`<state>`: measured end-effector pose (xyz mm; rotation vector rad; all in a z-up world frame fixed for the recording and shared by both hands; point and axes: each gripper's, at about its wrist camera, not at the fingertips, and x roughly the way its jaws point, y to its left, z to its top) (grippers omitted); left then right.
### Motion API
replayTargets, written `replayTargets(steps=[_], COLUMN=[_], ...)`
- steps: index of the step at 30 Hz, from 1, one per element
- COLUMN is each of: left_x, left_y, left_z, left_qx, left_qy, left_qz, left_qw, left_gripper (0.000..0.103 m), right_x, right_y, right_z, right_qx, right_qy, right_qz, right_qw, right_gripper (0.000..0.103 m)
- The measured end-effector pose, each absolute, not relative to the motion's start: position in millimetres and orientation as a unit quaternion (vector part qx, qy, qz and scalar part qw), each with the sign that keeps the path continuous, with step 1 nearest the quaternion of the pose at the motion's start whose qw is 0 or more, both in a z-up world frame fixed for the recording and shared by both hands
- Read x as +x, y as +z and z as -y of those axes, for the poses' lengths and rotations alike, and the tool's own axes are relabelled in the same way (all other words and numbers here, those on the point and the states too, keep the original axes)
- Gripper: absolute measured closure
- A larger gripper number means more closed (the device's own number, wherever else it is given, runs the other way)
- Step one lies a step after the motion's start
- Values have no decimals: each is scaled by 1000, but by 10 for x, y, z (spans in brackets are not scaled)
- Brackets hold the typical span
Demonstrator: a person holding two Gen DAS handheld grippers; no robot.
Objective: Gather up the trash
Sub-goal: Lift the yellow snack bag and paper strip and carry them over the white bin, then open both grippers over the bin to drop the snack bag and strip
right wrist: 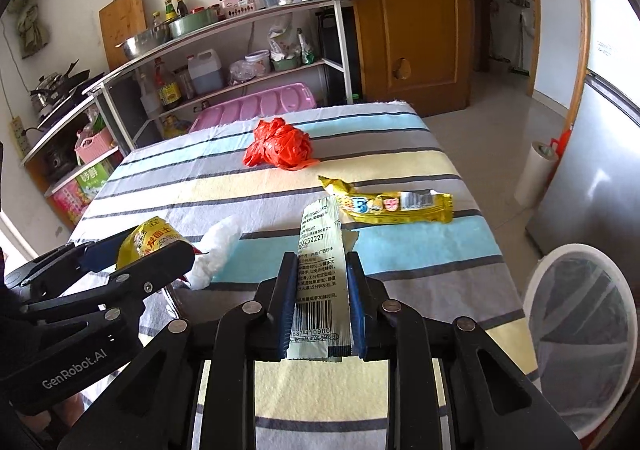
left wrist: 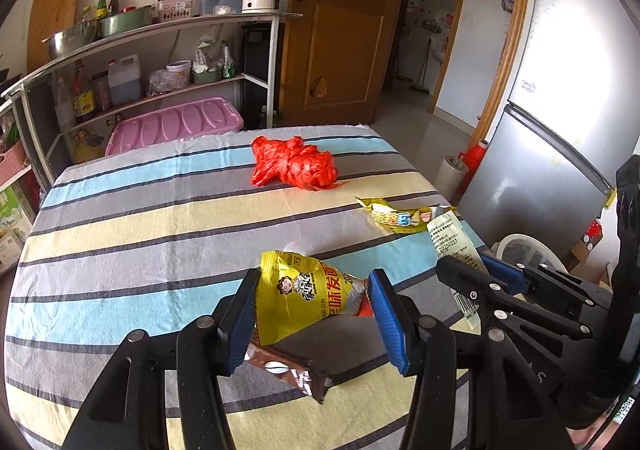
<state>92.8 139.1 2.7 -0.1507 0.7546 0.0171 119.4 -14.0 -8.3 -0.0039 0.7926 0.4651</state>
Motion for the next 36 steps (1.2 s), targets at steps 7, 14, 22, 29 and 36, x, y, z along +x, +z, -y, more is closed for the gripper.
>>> replayTargets(steps=[7, 14, 22, 29, 36], left_x=[1061, 1198, 1399, 1473, 1558], left_y=[111, 106, 100, -15, -146], left_z=[-864, -236, 463, 1008, 1301], left_qx=[-49, -17, 8, 33, 52], left_qy=[-40, -93, -150, -190, -201], left_qz=[-363, -367, -371, -380, -393], left_qw=[929, 925, 917, 905, 896], left_gripper=[48, 48, 48, 48, 47], right_x=[1157, 1131, 1092, 1093, 1145], right_y=[54, 81, 57, -55, -228], right_z=[727, 1363, 1961, 2477, 2797], right_qx=[17, 37, 54, 70, 76], right_qy=[181, 125, 67, 24, -7], right_qz=[-370, -367, -366, -376, -395], right_qw=[911, 921, 927, 924, 915], right_gripper=[79, 79, 79, 78, 78])
